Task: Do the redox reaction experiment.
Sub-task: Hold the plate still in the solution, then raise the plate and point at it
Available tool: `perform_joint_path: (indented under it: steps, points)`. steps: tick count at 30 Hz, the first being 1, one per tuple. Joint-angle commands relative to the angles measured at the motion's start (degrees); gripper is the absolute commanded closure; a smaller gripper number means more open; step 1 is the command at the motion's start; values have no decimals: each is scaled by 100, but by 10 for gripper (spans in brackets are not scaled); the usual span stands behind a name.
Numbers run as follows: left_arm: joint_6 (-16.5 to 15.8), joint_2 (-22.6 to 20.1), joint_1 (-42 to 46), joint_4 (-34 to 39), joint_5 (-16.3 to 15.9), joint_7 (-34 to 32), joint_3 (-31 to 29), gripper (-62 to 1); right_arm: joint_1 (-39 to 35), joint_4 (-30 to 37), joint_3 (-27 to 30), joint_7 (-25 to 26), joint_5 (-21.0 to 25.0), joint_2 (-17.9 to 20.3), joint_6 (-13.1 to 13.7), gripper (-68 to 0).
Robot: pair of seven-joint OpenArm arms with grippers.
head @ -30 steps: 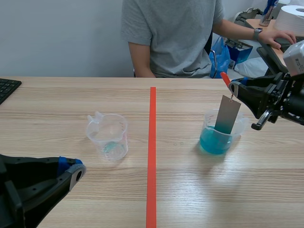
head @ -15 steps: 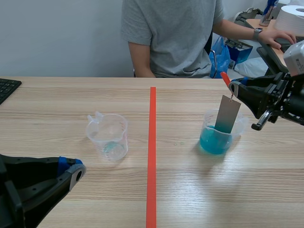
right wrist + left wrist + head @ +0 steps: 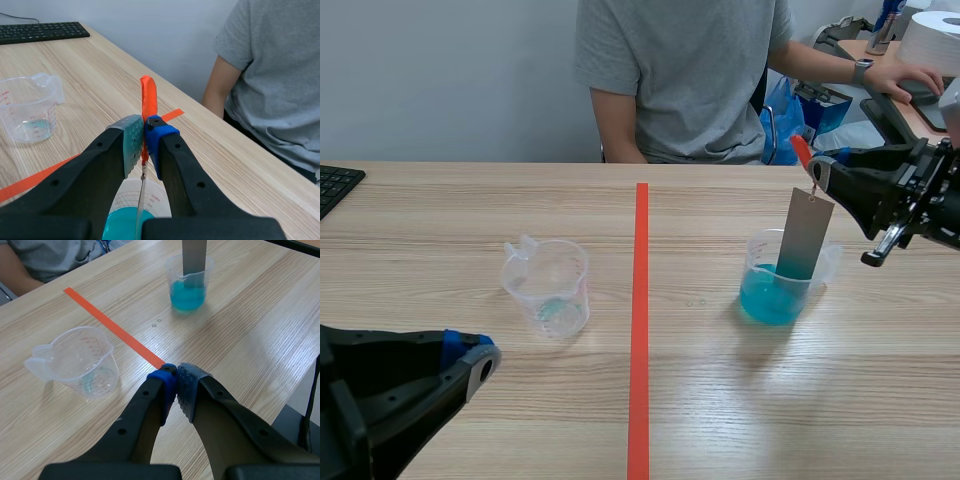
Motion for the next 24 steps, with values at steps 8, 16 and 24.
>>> perform_joint_path:
  steps: [8,16,24]
  points:
    - [17,-4,-15,35,-39,-59,7,-40,116,529,221,146,94,179,63,-11]
    - [17,-4,-15,35,-39,-57,7,-40,116,938,249,214,149,426,63,-11]
    - [17,-4,-15,35,-39,-57,7,-40,118,1405,286,214,199,664,63,-11]
